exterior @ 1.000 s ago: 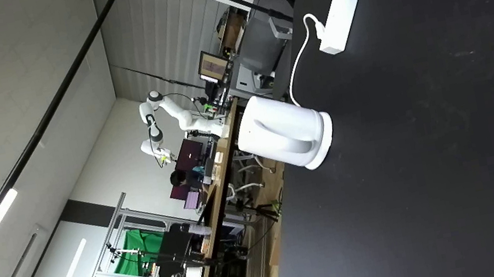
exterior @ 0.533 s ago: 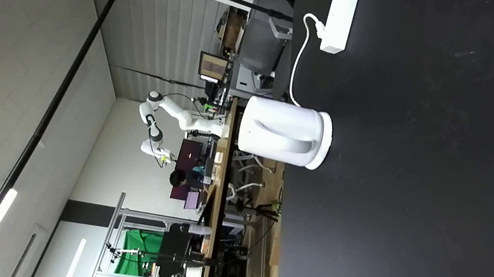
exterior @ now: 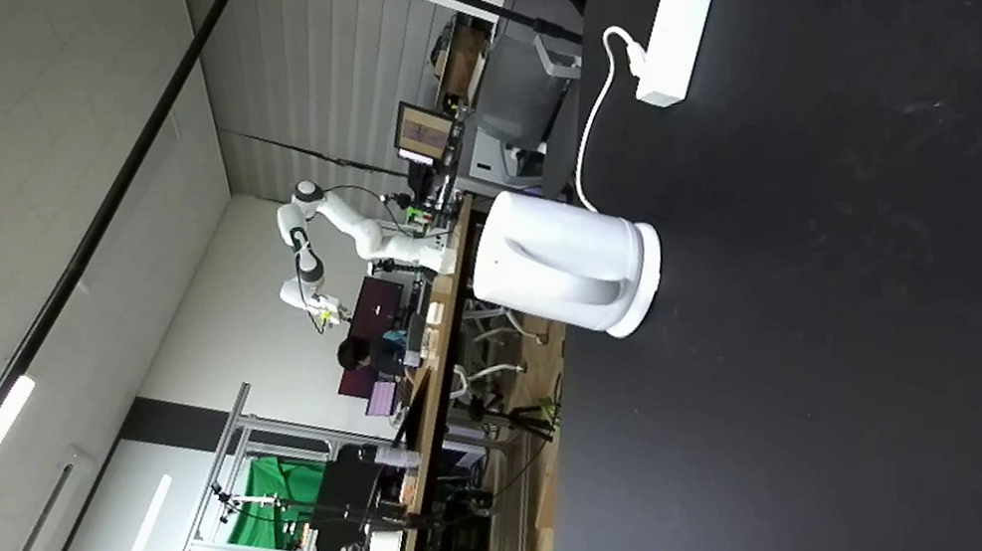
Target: Turn off the switch on the extension cord
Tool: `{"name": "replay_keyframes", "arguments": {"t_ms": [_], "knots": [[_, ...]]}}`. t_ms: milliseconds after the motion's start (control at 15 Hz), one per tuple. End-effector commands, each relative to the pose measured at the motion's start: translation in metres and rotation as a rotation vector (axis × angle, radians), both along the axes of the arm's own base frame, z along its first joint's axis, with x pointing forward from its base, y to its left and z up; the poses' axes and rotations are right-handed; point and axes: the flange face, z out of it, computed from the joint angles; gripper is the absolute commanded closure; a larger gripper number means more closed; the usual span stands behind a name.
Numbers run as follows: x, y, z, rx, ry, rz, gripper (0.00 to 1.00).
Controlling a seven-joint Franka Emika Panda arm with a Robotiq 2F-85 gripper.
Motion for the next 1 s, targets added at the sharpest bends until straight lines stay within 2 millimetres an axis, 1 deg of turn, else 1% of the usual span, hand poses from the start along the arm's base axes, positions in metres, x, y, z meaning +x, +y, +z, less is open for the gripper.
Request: {"name": "replay_keyframes", "arguments": {"t_ms": [0, 200, 533, 933], "knots": [[0.001, 0.002, -0.042, -0.027, 0.001, -0.016, 1.0], [-0.004, 0.012, -0.035, -0.087, -0.034, 0.051, 1.0], [-0.019, 0.025, -0.034, -0.137, -0.084, 0.123, 1.0], [-0.037, 0.035, -0.033, -0.19, -0.169, 0.174, 1.0]]}}
